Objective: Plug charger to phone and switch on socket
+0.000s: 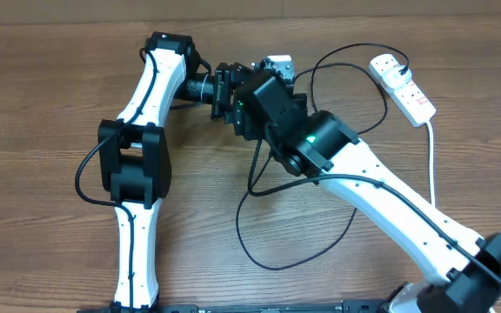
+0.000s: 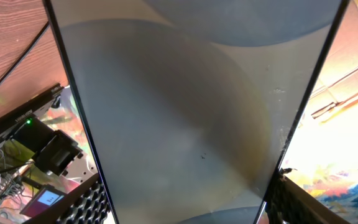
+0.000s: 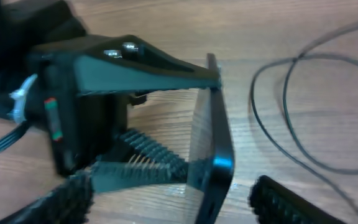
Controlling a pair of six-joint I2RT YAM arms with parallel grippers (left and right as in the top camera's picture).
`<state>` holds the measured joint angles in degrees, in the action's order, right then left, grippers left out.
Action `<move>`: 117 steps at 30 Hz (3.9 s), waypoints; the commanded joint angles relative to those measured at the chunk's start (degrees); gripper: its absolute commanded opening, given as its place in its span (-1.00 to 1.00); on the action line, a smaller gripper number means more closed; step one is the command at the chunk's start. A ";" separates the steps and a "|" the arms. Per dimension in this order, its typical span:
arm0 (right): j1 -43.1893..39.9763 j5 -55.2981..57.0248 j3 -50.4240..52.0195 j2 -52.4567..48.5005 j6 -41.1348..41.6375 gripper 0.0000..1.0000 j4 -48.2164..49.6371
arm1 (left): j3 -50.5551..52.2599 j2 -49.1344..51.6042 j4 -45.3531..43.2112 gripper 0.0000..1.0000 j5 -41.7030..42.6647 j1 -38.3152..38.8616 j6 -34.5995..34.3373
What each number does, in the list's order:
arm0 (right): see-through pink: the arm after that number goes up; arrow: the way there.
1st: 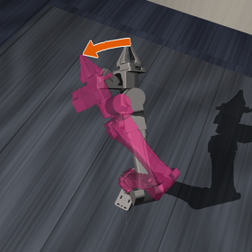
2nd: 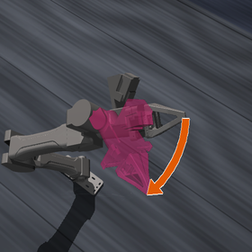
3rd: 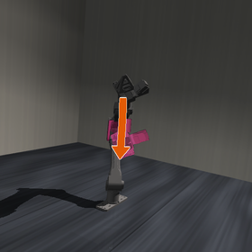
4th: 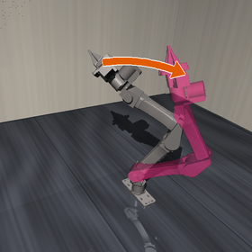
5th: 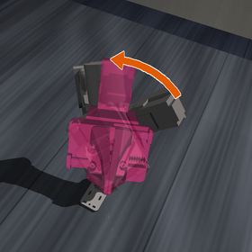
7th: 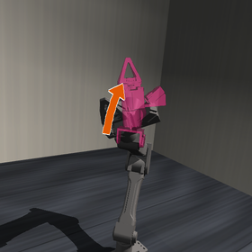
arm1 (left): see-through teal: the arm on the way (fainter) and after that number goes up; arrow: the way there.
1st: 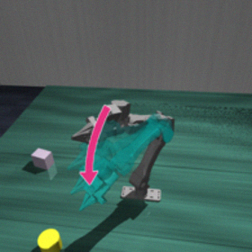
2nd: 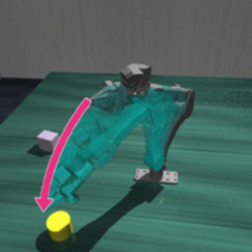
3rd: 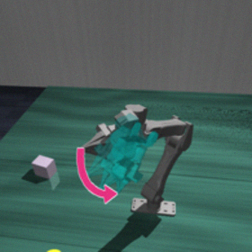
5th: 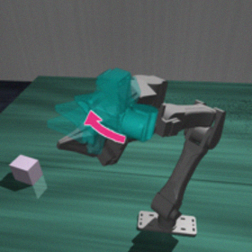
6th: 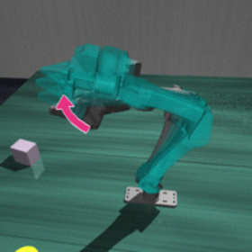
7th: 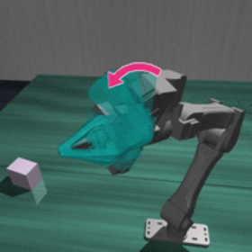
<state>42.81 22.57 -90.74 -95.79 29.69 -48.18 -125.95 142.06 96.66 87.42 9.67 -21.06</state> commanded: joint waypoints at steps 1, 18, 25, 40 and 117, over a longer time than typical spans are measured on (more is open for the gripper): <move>0.20 5.68 -1.55 -1.03 5.11 0.53 0.15 | -1.49 0.42 0.20 0.24 2.25 0.11 -0.44; 0.20 4.72 -1.55 -1.31 5.11 -0.23 1.29 | -1.49 0.42 0.20 0.26 2.49 0.11 -0.42; 0.20 4.39 -1.53 -1.38 5.53 -0.28 1.40 | -1.49 0.42 0.20 0.26 2.49 0.11 -0.42; -0.26 4.39 -1.49 -1.97 5.53 -0.42 1.38 | -1.49 0.42 0.20 0.26 2.62 0.11 -0.35; -3.19 -0.63 -1.60 -2.60 86.38 -0.93 2.73 | -1.49 0.42 -8.46 0.60 2.01 -0.96 -12.79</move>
<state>39.72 22.26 -90.74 -98.87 108.66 -46.15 -126.17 142.10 88.25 88.36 8.91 -30.59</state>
